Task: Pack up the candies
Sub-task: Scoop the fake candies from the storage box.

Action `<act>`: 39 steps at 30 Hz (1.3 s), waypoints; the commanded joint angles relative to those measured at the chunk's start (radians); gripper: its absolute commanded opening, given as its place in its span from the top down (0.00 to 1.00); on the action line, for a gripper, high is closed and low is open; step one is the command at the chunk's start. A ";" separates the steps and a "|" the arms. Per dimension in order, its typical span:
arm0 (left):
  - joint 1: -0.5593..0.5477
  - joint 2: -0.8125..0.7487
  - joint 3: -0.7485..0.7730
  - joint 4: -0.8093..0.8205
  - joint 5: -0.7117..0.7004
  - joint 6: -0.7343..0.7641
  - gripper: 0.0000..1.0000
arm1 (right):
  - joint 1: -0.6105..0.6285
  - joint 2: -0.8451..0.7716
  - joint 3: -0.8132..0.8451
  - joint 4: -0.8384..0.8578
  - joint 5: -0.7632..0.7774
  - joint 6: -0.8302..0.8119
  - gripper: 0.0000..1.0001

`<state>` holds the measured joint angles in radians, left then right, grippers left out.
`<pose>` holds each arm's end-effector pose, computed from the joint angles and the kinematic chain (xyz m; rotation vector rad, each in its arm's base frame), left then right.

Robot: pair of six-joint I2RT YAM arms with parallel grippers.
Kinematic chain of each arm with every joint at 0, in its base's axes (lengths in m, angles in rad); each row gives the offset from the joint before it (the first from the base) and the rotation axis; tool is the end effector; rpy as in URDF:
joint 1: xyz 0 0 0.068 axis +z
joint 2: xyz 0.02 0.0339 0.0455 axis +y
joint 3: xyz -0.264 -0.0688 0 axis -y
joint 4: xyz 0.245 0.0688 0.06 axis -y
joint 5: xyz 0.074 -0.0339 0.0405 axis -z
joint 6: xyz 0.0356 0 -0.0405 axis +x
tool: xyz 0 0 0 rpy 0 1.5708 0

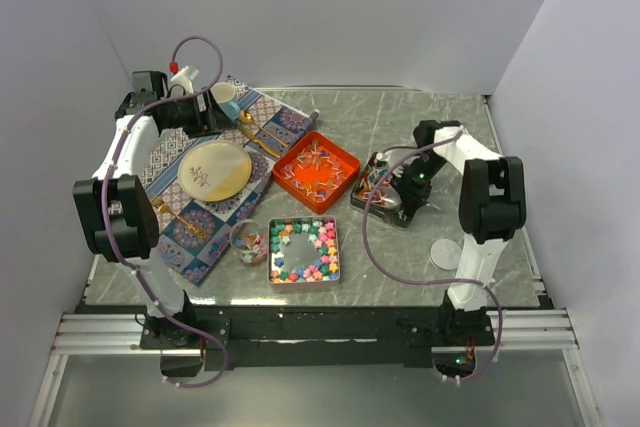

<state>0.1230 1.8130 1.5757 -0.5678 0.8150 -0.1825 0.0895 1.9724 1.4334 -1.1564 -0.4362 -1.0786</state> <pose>0.4039 0.0238 0.2996 0.0437 2.2584 -0.9869 0.3483 0.0464 0.1768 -1.6030 2.4997 0.6671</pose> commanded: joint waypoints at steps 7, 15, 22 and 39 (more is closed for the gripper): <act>0.000 -0.024 0.006 0.005 -0.002 0.026 0.21 | -0.056 -0.219 -0.238 0.274 -0.007 0.003 1.00; -0.014 -0.006 0.041 0.026 0.000 0.011 0.21 | -0.057 -0.288 -0.201 0.305 0.048 0.071 1.00; -0.031 0.003 0.049 0.020 -0.004 0.020 0.21 | -0.060 -0.372 -0.418 0.530 -0.044 0.092 1.00; -0.028 0.065 0.135 -0.079 -0.057 0.164 0.20 | -0.220 -0.573 -0.568 0.659 -0.294 0.089 1.00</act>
<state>0.0910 1.8683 1.6508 -0.6125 0.7731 -0.1009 -0.1020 1.4998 0.8745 -0.5186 -0.6113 -0.9642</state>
